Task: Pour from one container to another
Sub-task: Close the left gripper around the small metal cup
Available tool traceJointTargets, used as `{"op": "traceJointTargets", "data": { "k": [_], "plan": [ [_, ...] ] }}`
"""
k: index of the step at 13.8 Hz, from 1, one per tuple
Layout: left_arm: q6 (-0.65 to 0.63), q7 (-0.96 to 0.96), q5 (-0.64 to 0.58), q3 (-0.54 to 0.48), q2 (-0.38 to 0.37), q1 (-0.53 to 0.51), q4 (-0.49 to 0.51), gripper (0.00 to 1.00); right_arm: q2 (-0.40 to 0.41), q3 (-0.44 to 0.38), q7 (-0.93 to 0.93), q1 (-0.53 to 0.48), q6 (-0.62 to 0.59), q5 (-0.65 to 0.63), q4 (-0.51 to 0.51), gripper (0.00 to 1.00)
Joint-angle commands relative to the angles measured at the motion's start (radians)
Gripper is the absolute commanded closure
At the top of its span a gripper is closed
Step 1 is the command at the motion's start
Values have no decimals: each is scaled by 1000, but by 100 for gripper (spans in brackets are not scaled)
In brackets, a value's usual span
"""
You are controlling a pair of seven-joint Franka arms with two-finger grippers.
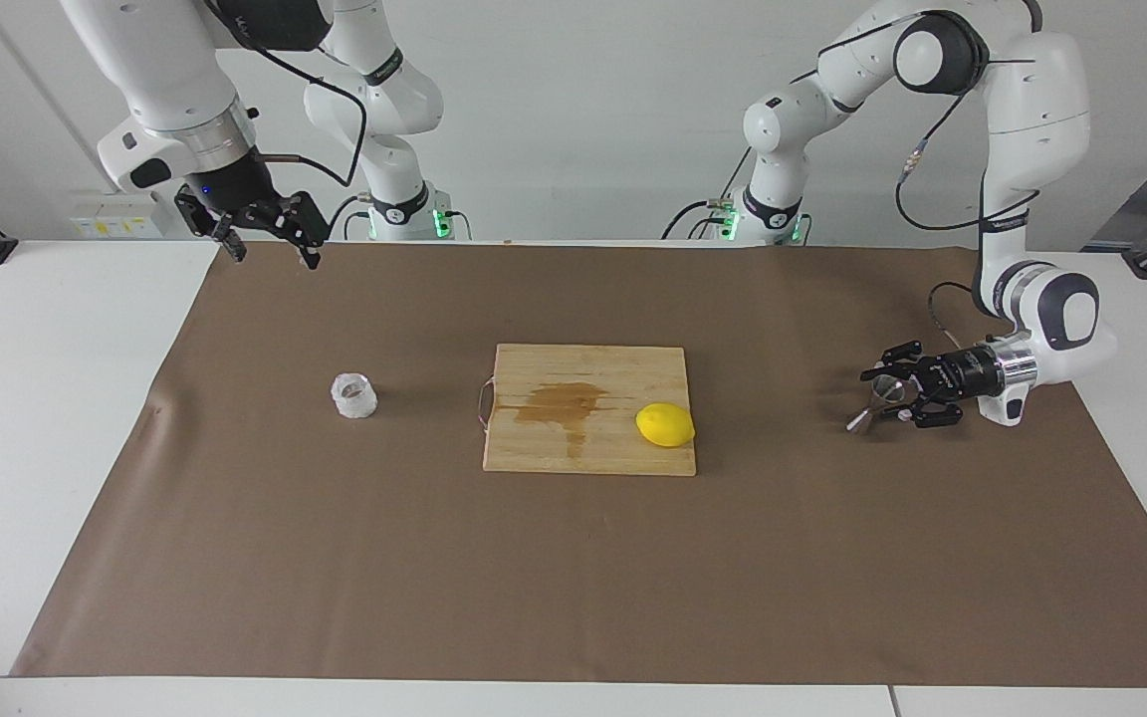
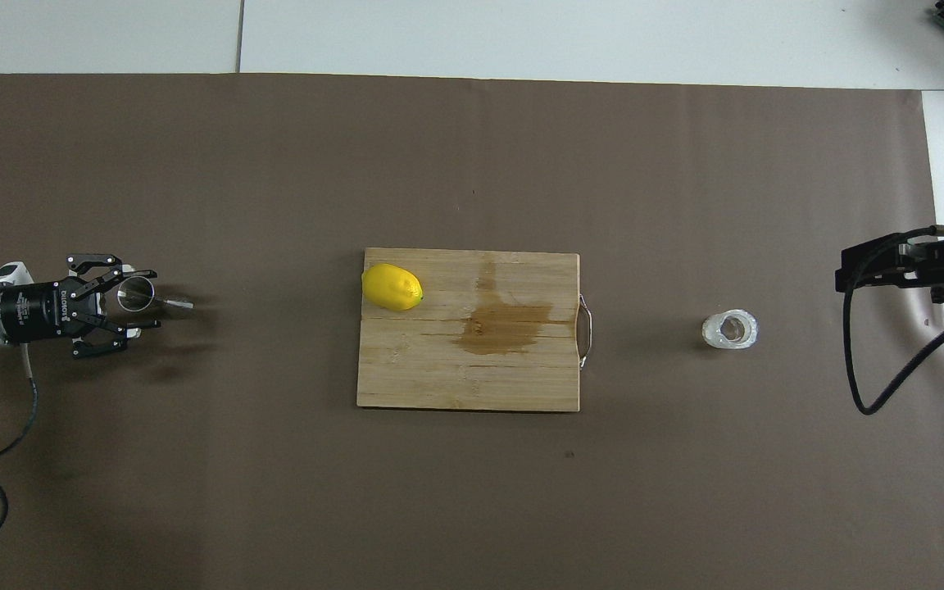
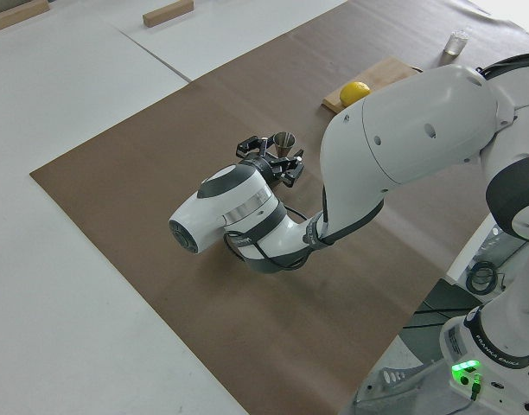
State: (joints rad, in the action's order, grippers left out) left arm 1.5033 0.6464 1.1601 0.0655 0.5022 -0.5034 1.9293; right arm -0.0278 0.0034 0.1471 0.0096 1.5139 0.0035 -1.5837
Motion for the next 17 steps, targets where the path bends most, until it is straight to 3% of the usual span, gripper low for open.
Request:
{"op": "traceJointTargets", "data": {
  "k": [1, 9, 14, 17],
  "plan": [
    [-11, -14, 20, -1, -7, -3, 19, 35, -1, 6, -12, -11, 2, 1, -1, 0],
    [-9, -14, 23, -1, -4, -6, 19, 41, -1, 6, -12, -11, 2, 1, -1, 0],
    [-9, -13, 29, -1, -4, -6, 19, 54, -1, 6, -12, -11, 2, 0, -1, 0],
    [-9, -8, 30, -1, -4, -7, 17, 70, -1, 6, -12, -11, 2, 1, -1, 0]
  ]
}}
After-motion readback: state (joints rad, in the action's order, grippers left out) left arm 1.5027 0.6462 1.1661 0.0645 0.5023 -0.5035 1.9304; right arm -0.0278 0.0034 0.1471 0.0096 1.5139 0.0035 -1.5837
